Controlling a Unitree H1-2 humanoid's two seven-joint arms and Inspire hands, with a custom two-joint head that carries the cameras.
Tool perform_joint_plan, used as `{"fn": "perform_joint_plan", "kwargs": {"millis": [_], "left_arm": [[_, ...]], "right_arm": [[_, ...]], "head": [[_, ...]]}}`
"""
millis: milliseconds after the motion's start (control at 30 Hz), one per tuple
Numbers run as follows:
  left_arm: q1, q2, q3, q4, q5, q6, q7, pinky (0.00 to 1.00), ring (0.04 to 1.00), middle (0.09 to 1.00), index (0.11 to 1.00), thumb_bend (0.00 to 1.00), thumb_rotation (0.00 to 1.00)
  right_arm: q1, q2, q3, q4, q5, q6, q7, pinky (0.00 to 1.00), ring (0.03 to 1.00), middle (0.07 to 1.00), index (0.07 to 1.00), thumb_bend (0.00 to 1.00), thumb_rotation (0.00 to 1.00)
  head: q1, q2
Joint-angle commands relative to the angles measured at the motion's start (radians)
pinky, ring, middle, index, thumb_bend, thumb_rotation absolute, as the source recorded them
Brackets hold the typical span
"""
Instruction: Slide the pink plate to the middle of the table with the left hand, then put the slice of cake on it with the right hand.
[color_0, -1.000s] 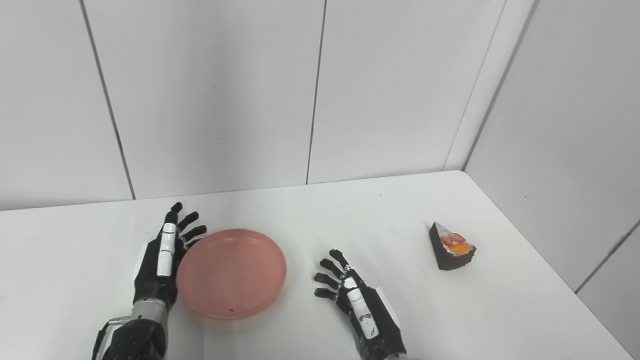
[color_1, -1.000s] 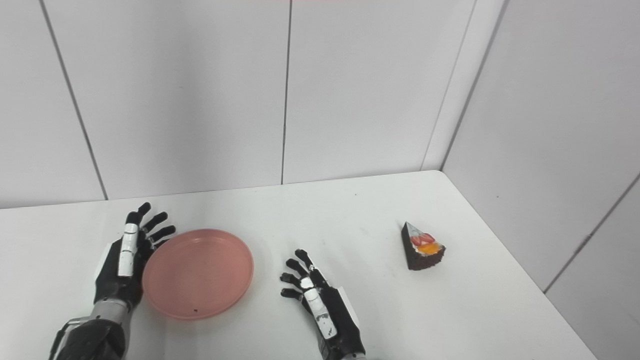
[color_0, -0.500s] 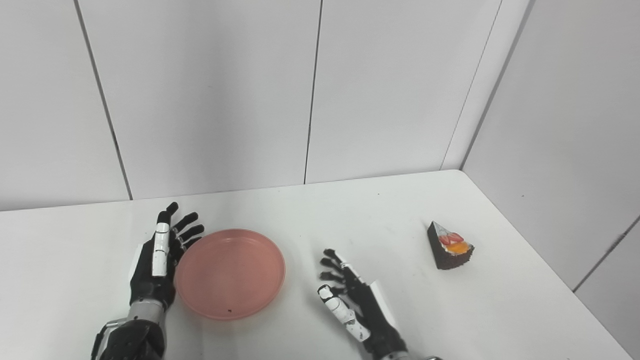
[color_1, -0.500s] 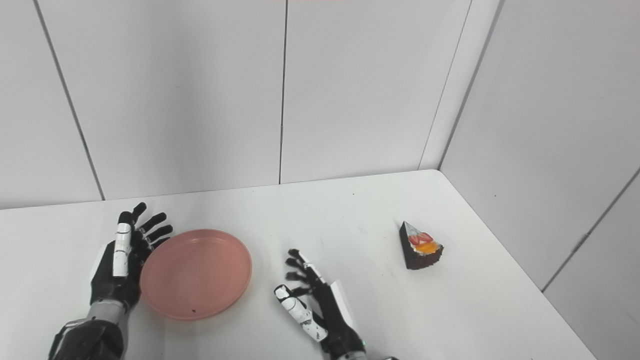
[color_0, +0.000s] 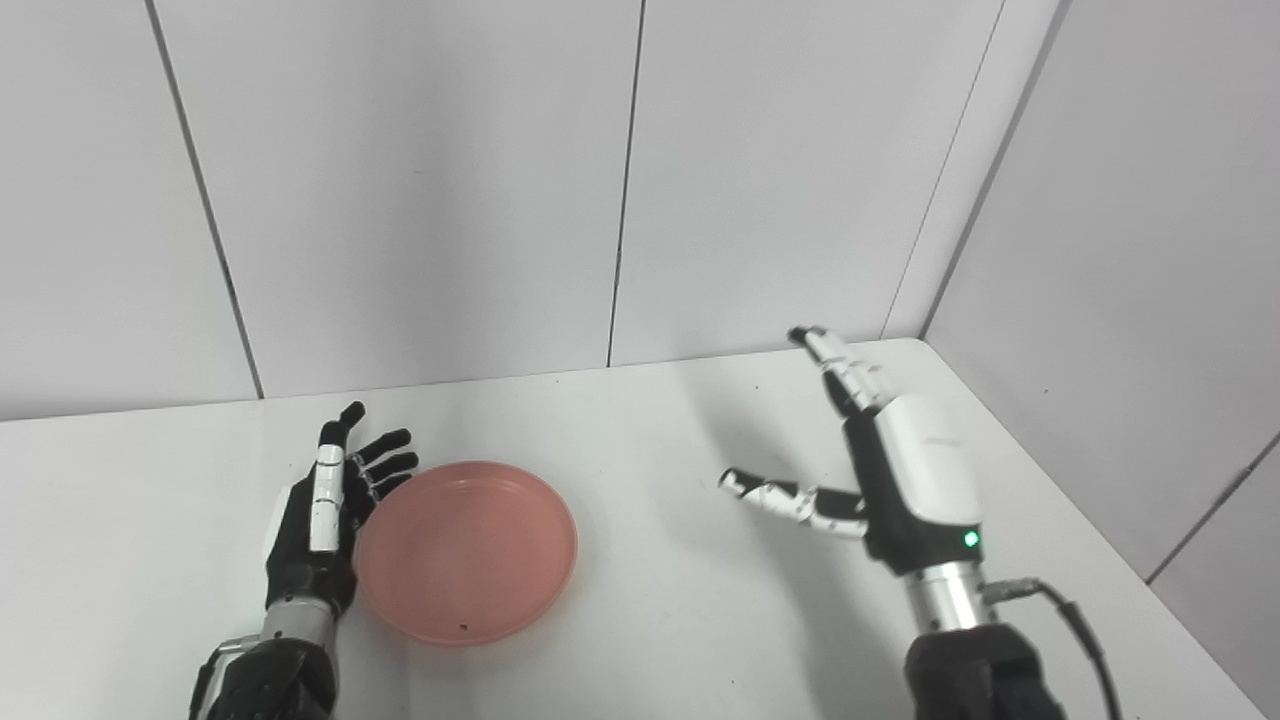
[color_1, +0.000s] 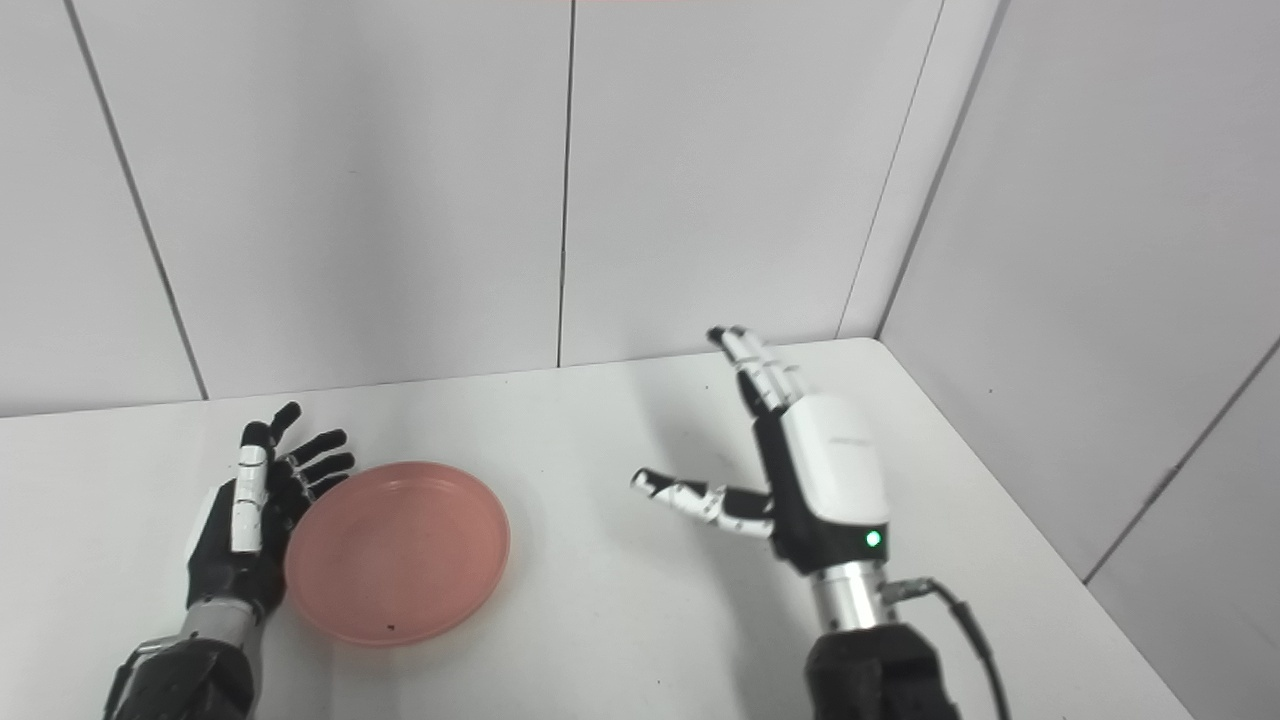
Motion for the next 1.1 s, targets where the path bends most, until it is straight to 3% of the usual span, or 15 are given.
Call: {"fn": "perform_joint_plan", "kwargs": {"millis": [0, 67, 267, 433, 667, 800, 1067], "left_arm": [[-0.008, 0.002, -0.007, 0.004, 0.010, 0.009, -0.003, 0.70, 0.707, 0.758, 0.914, 0.70, 1.00], [-0.007, 0.002, -0.009, 0.006, 0.013, 0.008, -0.003, 0.70, 0.706, 0.757, 0.921, 0.69, 1.00], [-0.005, 0.000, -0.008, 0.008, 0.007, 0.010, -0.009, 0.70, 0.712, 0.758, 0.929, 0.70, 1.00], [-0.006, 0.000, -0.008, 0.015, 0.007, 0.012, -0.008, 0.70, 0.712, 0.759, 0.924, 0.71, 1.00], [-0.004, -0.003, -0.010, 0.012, 0.008, 0.013, -0.007, 0.70, 0.708, 0.762, 0.920, 0.71, 1.00], [-0.003, 0.001, -0.014, 0.012, 0.013, 0.013, -0.009, 0.71, 0.707, 0.766, 0.921, 0.70, 1.00], [-0.001, 0.003, -0.014, 0.014, 0.009, 0.023, -0.011, 0.72, 0.719, 0.762, 0.917, 0.69, 1.00]], "right_arm": [[-0.024, -0.042, -0.029, -0.014, -0.035, 0.032, 0.006, 0.73, 0.878, 0.877, 0.859, 0.84, 0.57], [-0.035, -0.065, -0.046, 0.000, -0.045, 0.043, 0.017, 0.72, 0.864, 0.868, 0.843, 0.88, 0.52], [-0.053, -0.107, -0.065, 0.042, -0.124, 0.093, 0.044, 0.69, 0.833, 0.849, 0.824, 0.93, 0.54], [-0.066, -0.128, -0.062, 0.053, -0.209, 0.185, 0.169, 0.75, 0.859, 0.858, 0.826, 0.93, 0.60], [-0.088, -0.162, -0.057, 0.111, -0.236, 0.264, 0.314, 0.62, 0.812, 0.824, 0.792, 0.96, 0.49], [-0.091, -0.185, -0.059, 0.211, -0.196, 0.263, 0.298, 0.58, 0.792, 0.801, 0.795, 0.99, 0.54], [-0.107, -0.199, -0.046, 0.359, -0.125, 0.280, 0.265, 0.70, 0.831, 0.844, 0.820, 1.00, 0.60]], "head": [[0.002, 0.002], [0.003, 0.001], [0.005, 0.001], [0.005, -0.003], [0.006, -0.001], [0.009, 0.003], [0.010, 0.004]]}}
